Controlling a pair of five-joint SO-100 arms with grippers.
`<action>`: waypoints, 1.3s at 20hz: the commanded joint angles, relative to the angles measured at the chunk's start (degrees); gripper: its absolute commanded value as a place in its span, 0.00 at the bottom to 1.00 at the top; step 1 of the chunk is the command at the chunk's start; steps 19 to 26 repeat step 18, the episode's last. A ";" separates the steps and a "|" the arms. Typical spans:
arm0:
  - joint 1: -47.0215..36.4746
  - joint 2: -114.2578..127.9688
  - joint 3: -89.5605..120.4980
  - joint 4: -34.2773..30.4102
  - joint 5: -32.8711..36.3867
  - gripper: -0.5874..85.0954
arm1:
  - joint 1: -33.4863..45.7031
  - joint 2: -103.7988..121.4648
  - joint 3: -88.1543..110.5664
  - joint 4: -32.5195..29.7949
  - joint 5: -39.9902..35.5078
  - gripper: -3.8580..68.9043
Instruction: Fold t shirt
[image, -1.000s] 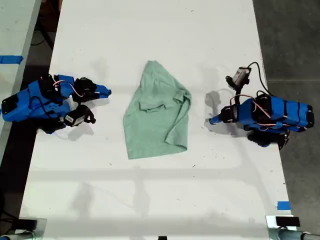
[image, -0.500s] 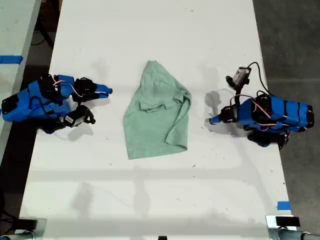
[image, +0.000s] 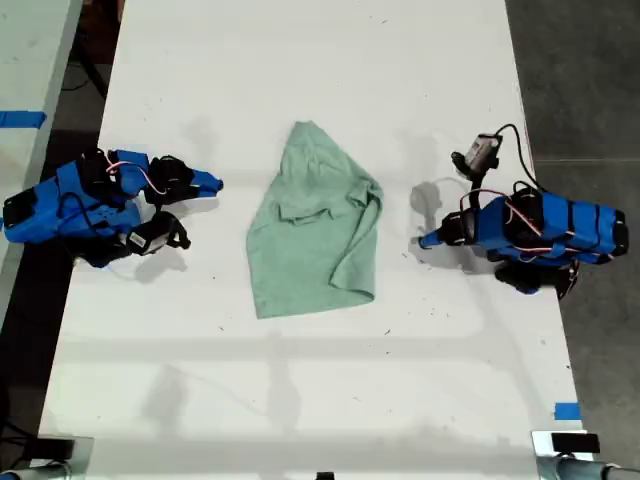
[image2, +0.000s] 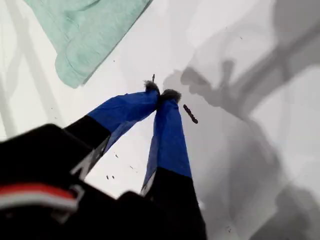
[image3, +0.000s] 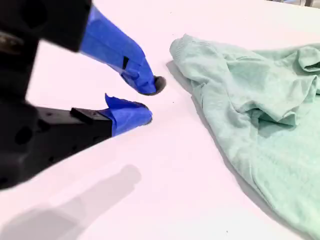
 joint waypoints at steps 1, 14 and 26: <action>-0.62 -0.35 2.37 -0.79 -0.79 0.06 | -0.26 0.79 3.34 0.09 0.62 0.08; -2.37 -3.34 2.37 -0.18 -6.77 0.13 | -0.18 0.79 3.34 0.18 0.53 0.08; -2.02 -2.64 2.37 -0.26 -6.24 0.11 | -0.18 0.79 3.34 0.18 0.53 0.08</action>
